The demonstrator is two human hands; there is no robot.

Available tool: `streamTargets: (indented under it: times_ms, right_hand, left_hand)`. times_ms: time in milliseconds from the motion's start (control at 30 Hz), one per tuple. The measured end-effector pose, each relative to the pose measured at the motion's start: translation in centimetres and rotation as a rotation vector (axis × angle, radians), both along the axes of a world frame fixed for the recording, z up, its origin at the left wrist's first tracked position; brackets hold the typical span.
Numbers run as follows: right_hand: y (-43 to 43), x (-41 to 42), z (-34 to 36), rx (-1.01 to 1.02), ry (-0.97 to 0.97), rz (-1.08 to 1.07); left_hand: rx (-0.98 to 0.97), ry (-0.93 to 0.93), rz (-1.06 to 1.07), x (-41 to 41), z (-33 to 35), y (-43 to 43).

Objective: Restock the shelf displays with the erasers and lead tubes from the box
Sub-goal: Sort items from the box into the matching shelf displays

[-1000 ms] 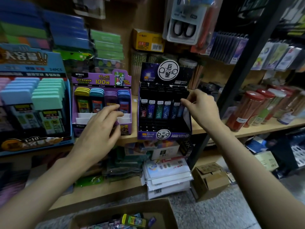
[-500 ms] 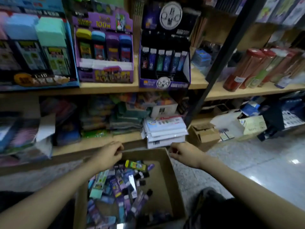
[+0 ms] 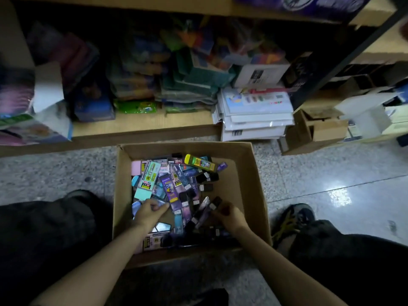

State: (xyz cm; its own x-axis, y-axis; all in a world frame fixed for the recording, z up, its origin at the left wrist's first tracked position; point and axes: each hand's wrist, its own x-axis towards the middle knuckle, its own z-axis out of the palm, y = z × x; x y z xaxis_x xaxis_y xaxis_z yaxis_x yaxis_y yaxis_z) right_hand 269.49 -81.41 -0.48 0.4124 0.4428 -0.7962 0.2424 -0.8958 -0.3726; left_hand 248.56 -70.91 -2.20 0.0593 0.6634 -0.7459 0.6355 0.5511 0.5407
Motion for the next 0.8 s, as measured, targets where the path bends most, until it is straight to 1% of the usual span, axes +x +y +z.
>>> streamTargets:
  times_ms: [67,167,267,367,467,567,633,733,800]
  right_hand:
    - [0.2,-0.9,-1.3,0.034,0.035,-0.189]
    - [1.1,-2.3,-2.4,0.121,0.040,-0.504]
    - [2.3,-4.4,-3.4,0.096,0.018,-0.633]
    - [3.4,-6.3,-4.2,0.070,-0.037,-0.698]
    - [3.7,-6.9,-4.9,0.090,-0.035,-0.726]
    - [3.5,-7.2,-5.4,0.126,0.020,-0.633]
    - [3.3,-7.6,-5.6,0.130,0.014,-0.595]
    - [3.3,-8.5,-5.5,0.163,-0.016,-0.599]
    - [3.2,-8.8,-5.3,0.210,0.000,-0.623]
  left_hand:
    - [-0.052,-0.033,0.048,0.8,-0.7,-0.4]
    - [-0.084,-0.025,0.140,2.6,-1.3,-0.6]
    - [-0.055,0.061,0.188,4.2,-1.7,-0.7]
    - [-0.018,0.166,0.181,5.3,-2.1,-0.6]
    - [0.001,0.179,0.206,5.4,-2.6,-0.6]
    - [0.004,0.116,0.250,4.9,-3.0,-1.1]
    - [0.010,0.042,0.294,4.7,-2.9,-1.6]
    - [0.000,-0.046,0.312,4.4,-2.3,-2.0]
    - [-0.013,-0.106,0.334,4.3,-2.2,-2.2]
